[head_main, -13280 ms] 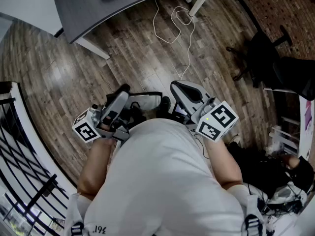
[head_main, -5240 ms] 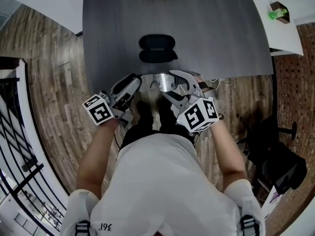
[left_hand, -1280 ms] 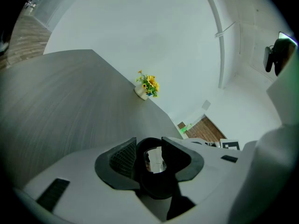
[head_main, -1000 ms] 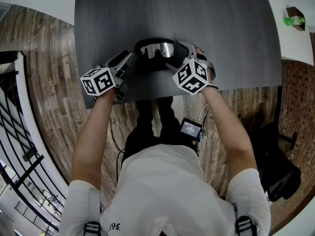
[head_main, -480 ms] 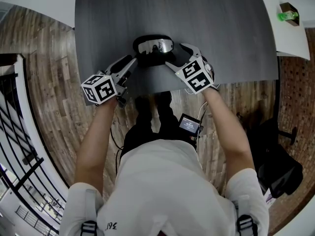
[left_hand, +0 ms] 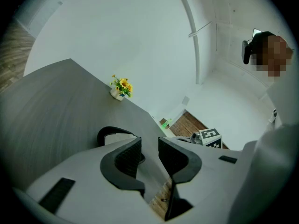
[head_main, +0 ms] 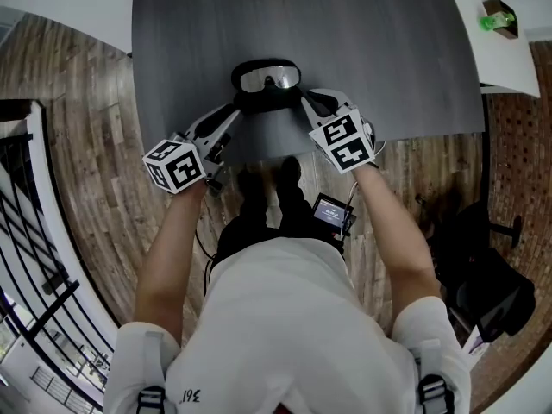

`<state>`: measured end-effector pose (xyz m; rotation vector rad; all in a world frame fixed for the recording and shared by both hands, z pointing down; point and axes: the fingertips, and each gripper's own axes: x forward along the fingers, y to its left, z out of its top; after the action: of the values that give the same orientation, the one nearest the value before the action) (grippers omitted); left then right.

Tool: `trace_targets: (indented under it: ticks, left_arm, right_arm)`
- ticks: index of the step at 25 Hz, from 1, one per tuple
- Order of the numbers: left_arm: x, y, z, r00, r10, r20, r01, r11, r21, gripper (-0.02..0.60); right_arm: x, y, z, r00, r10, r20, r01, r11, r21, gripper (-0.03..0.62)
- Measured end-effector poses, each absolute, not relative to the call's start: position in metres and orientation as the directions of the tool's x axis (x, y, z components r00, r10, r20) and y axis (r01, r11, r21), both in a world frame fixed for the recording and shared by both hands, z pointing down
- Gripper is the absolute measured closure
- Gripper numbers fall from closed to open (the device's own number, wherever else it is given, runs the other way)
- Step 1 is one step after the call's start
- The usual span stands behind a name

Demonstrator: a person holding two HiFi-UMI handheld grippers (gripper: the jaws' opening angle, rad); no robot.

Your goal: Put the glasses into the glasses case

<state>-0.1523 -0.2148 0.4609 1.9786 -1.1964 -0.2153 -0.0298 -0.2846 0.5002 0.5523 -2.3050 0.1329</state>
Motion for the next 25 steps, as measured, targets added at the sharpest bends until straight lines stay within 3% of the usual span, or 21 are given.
trace_targets:
  ticks: [11, 25]
  left_arm:
    - [-0.128, -0.186, 0.437, 0.574, -0.794, 0.201, -0.65, -0.292, 0.702, 0.518]
    - [-0.118, -0.158, 0.392, 0.582, -0.796, 0.167, -0.653, -0.336, 0.679, 0.529]
  right_arm:
    - [-0.009, -0.264, 0.476, -0.642, -0.378, 0.667, -0.489, 0.872, 0.023, 0.583]
    - [0.012, -0.252, 0.421, -0.678, -0.465, 0.569, -0.601, 0.797, -0.065, 0.583]
